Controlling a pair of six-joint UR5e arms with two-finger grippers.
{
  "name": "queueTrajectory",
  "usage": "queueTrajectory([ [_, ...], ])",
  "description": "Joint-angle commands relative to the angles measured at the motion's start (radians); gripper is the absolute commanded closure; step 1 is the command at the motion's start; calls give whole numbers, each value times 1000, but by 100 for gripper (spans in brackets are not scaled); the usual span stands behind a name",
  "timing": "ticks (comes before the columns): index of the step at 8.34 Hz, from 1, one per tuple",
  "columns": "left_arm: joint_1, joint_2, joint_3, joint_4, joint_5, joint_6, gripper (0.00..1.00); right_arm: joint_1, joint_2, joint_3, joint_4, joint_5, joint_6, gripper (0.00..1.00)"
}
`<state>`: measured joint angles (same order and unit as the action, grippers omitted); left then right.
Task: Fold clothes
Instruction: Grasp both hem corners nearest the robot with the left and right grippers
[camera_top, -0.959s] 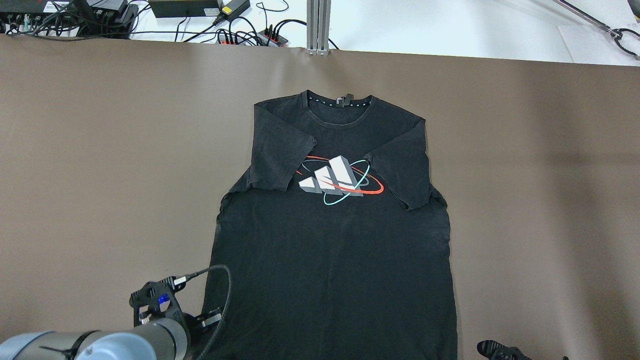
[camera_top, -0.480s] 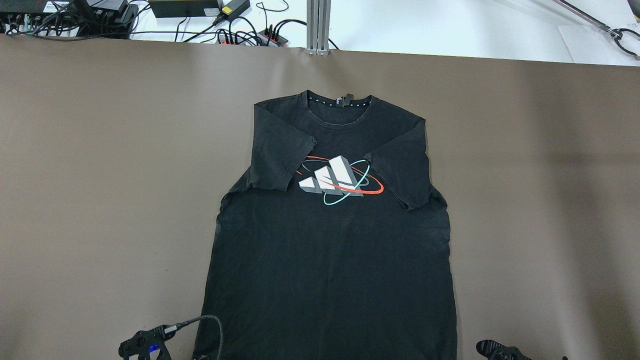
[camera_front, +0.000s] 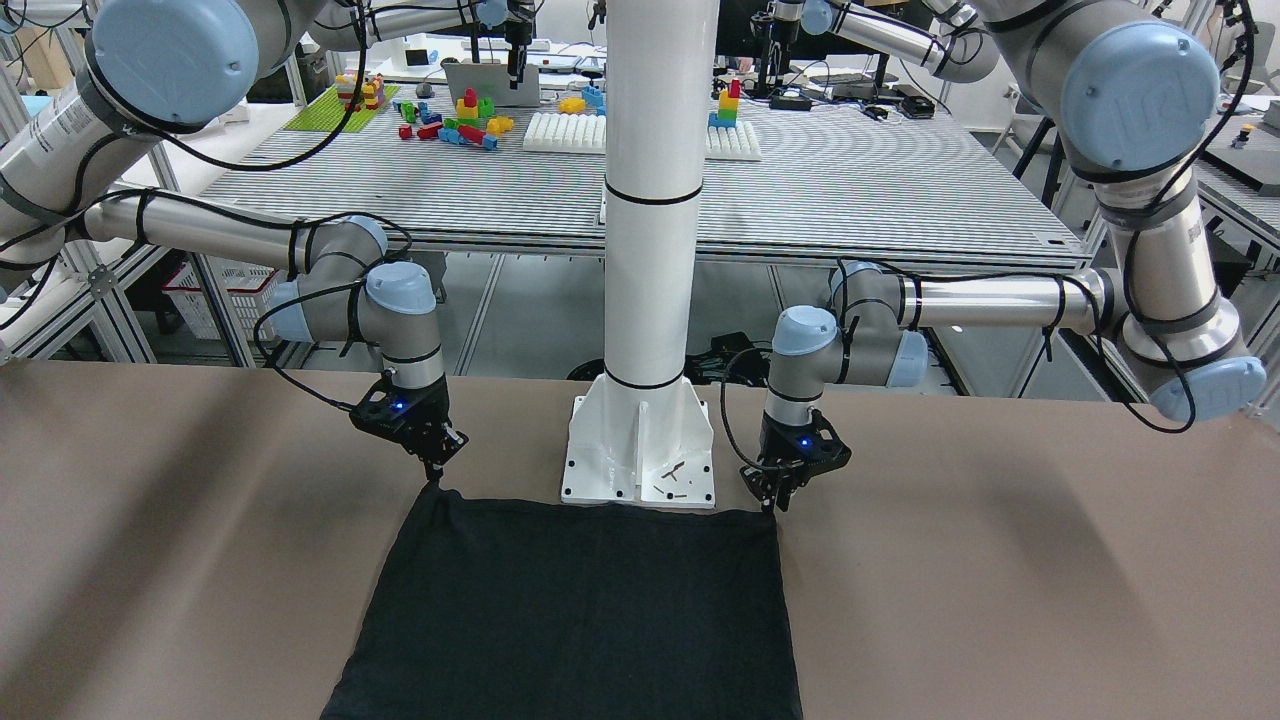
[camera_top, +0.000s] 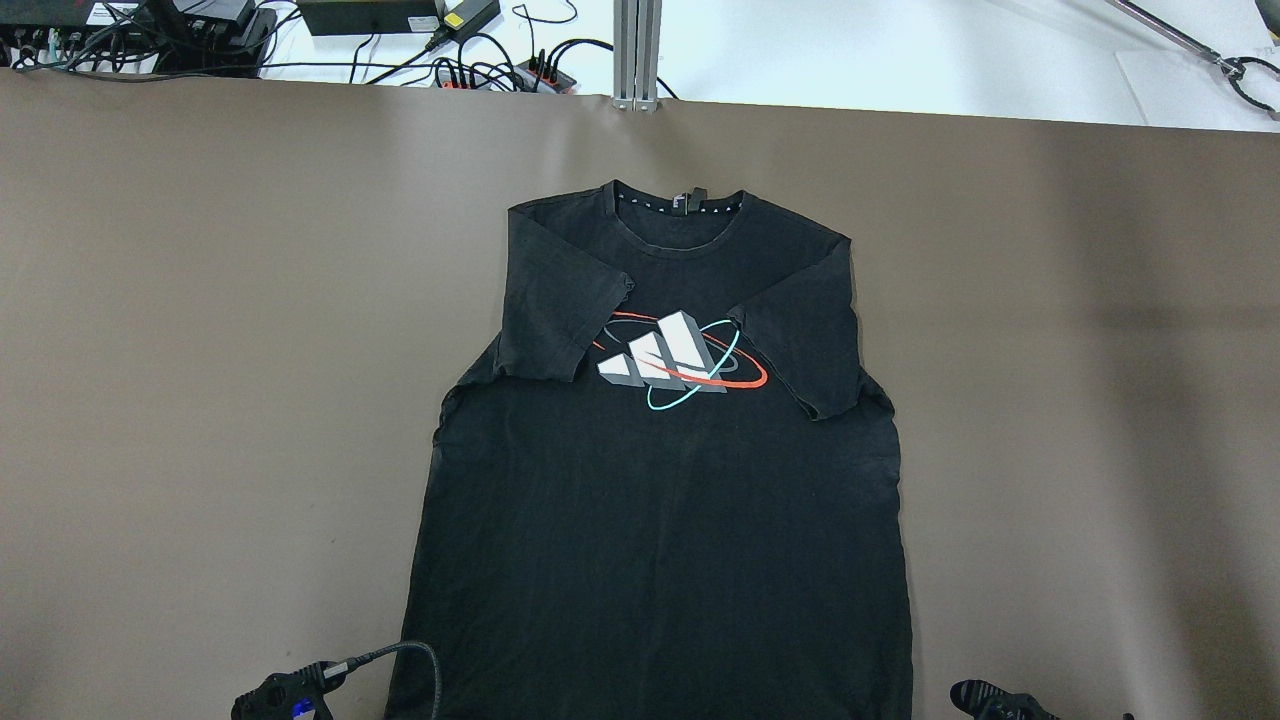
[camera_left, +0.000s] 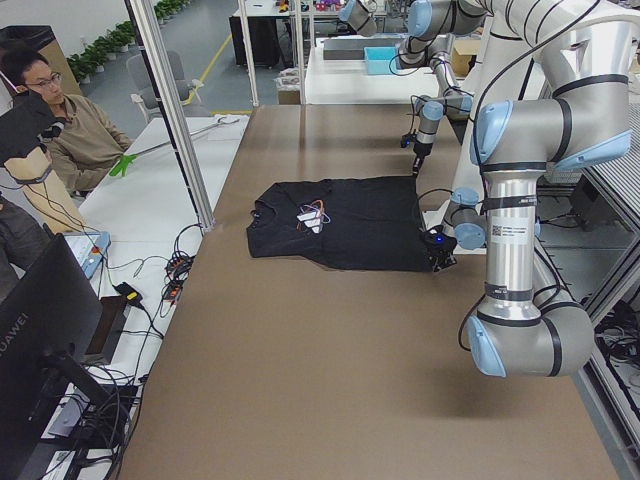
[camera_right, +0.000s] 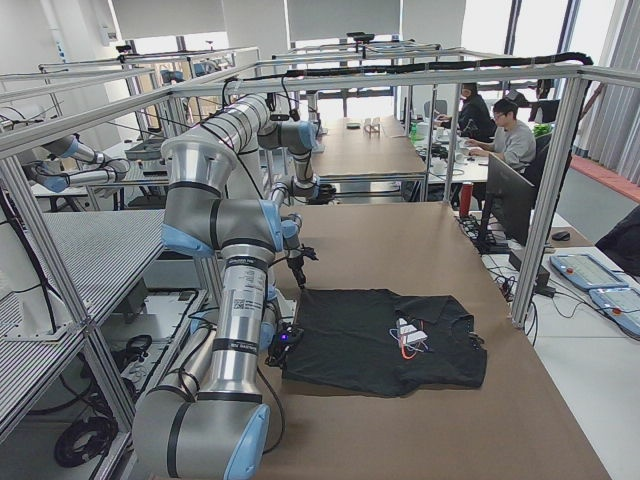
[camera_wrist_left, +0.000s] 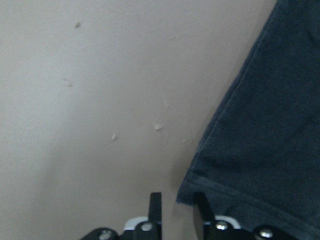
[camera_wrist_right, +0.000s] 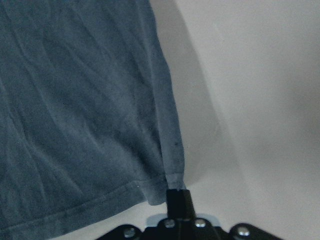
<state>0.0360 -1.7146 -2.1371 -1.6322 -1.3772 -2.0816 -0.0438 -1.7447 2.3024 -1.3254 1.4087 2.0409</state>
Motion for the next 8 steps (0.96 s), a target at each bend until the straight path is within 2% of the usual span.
queueTrajectory([
  [1, -7, -2, 0, 0, 3, 0, 67, 1, 2, 0, 0, 0, -1, 100],
  [3, -7, -3, 5, 0, 3, 1, 49, 1, 2, 0, 0, 0, -1, 100],
  [4, -4, -6, 12, -2, 3, 3, 45, 1, 2, -1, 0, 0, -1, 100],
  [8, -5, -11, 29, -5, 3, 12, 53, 2, 1, -1, -2, 0, -1, 100],
])
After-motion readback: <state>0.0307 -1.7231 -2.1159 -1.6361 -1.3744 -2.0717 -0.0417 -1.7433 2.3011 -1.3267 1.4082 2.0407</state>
